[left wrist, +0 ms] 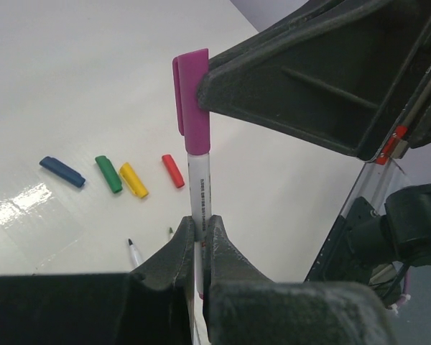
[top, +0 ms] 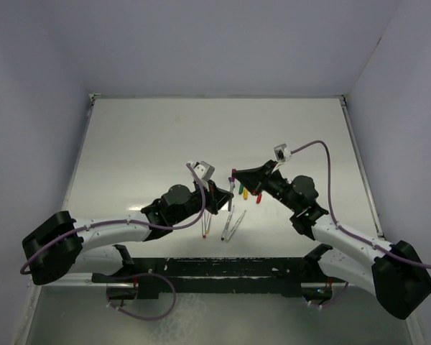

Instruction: Insert the pens into the pen caps

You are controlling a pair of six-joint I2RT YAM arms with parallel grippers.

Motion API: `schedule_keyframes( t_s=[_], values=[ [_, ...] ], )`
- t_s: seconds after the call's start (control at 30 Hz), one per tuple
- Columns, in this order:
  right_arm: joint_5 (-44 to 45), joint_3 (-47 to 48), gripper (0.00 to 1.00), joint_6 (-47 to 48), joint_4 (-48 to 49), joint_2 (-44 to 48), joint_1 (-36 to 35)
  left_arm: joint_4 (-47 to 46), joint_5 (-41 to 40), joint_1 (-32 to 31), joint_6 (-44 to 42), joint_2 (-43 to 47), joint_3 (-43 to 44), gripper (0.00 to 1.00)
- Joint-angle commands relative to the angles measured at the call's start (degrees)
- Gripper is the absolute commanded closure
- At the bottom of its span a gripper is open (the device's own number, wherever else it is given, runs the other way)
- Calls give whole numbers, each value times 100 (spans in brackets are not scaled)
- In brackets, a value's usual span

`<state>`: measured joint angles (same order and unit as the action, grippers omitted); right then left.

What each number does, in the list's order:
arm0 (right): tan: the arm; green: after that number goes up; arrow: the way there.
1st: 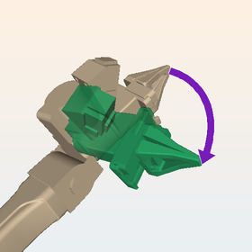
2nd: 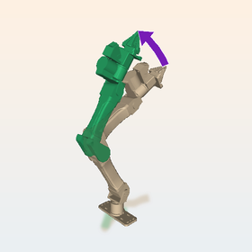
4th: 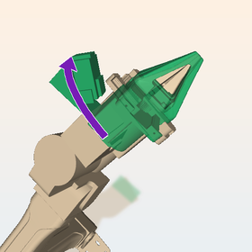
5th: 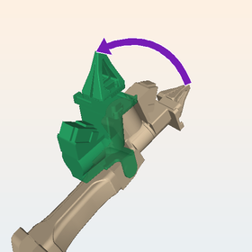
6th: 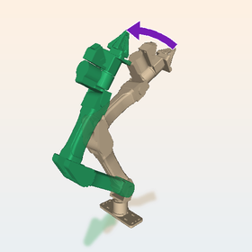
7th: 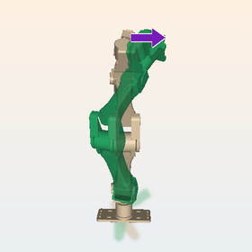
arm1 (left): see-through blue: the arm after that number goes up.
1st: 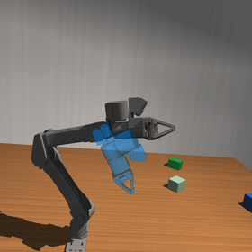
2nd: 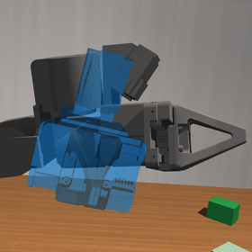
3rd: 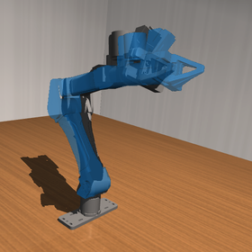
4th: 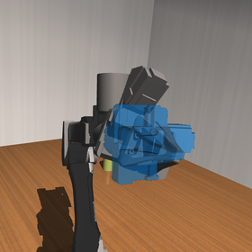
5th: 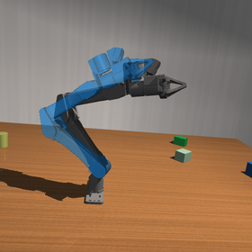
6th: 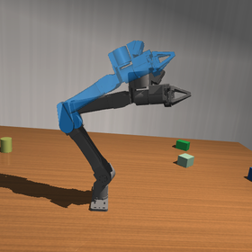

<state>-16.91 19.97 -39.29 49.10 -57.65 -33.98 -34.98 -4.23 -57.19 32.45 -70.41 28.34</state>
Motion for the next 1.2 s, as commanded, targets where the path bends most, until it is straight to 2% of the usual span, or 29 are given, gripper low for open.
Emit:
schedule_keyframes(
  t_s=[0.0,0.47,0.63,0.77,1.07,1.17],
  values=[
    [-46,77,100,562,-1428,-80,-331,-1071,-593,64,-535,363,736,100],
    [390,332,100,719,-2056,-846,-864,-1054,-966,183,-1013,795,871,100],
    [618,434,100,687,-2007,-846,-887,-589,-1043,214,-1024,948,846,100],
    [1045,816,99,679,-2169,-775,-884,209,-1046,208,-983,1007,790,100],
    [2113,2256,67,1057,-3019,-784,-891,2217,-1731,219,-511,914,562,100],
    [2160,2435,62,947,-3332,-740,-890,2735,-2047,238,-428,760,596,100]
  ],
)
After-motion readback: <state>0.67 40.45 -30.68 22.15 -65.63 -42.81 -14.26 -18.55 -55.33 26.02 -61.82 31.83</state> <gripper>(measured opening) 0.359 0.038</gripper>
